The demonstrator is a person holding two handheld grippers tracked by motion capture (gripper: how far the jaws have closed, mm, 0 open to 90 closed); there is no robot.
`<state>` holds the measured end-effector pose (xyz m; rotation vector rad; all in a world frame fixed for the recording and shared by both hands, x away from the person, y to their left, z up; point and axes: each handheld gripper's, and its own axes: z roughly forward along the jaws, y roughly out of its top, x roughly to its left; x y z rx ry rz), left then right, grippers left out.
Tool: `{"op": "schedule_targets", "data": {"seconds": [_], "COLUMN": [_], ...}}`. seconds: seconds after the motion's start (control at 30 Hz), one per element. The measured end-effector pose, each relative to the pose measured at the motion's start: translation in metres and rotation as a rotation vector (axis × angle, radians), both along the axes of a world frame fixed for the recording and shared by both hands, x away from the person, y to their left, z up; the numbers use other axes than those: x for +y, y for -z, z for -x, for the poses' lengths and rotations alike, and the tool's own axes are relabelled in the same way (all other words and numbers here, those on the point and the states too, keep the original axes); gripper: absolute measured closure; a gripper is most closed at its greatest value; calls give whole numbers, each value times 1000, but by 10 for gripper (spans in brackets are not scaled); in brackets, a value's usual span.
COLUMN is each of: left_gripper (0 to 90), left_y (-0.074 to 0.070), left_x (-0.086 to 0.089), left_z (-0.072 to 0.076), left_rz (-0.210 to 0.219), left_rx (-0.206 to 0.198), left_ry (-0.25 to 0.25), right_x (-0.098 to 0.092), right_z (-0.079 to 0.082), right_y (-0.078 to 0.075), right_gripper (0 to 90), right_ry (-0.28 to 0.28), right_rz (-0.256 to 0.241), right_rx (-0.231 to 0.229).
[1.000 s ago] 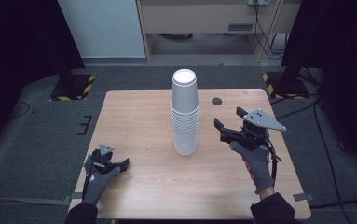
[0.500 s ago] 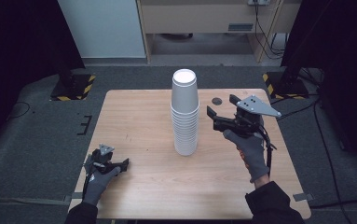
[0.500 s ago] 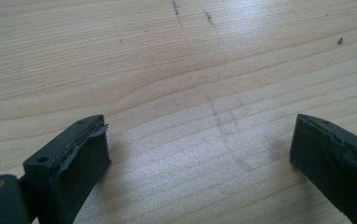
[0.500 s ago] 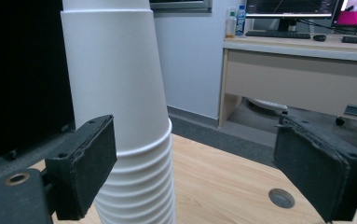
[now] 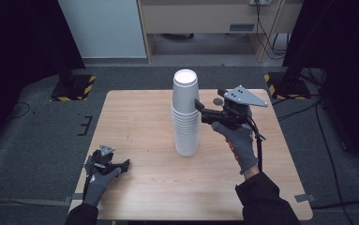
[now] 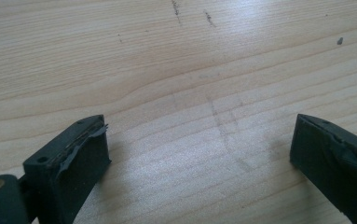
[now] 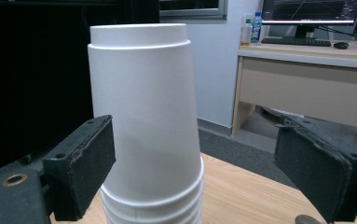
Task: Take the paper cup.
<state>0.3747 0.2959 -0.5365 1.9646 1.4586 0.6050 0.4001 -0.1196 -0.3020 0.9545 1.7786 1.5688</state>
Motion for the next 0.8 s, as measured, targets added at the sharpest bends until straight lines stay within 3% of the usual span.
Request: {"op": "schedule_targets", "data": {"seconds": [0.37,0.8], "left_gripper": [36,35], "left_y": [0,0], "left_x": [0,0], "left_z": [0,0], "left_rz": [-1,-1], "left_rx": [1,1], "left_ry": [1,1], "right_x": [22,41], "right_z": [-5,-18], "right_y": [-1,7], "right_gripper": [117,113], "right_ry": [-47,-56], "right_rz": [15,22], "right_rx": [-5,22]}}
